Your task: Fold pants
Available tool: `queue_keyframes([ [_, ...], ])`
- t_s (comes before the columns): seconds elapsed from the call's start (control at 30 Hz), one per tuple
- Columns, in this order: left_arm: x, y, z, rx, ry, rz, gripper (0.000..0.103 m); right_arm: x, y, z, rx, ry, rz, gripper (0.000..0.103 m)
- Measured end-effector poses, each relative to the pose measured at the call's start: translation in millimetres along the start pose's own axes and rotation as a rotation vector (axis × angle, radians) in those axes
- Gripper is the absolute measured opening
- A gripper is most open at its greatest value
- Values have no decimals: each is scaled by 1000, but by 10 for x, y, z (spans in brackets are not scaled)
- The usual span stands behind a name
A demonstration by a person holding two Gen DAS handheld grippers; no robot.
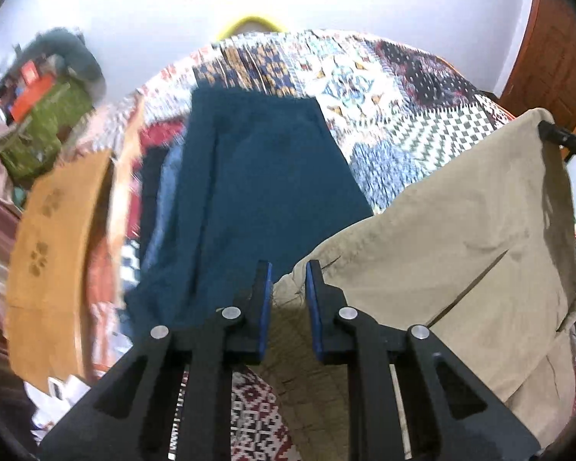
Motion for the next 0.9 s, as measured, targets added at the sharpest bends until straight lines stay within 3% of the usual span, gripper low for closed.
queue_keyframes([
  [0.17,30,508,375,-119,12,28,17,24,370,362,-117,-23,-18,6],
  [0.33,-20,885,392,-169,-18,36,15,82,747,532,-173,-20,-6,6],
  [0.9,-484,1722,-676,-189,-108,-49,11,194,1815,-454,-139,-37,39,6],
])
Point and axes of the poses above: each gripper's, at about its wrist camera, not at the fingertips, and y roughly against the way its jaws point, x to its left, z to its top, the point moved 10 cm from there along -y, roughly the way its jaws point, and after that the axes turned 1 degree about y, right-handed, at the moved point
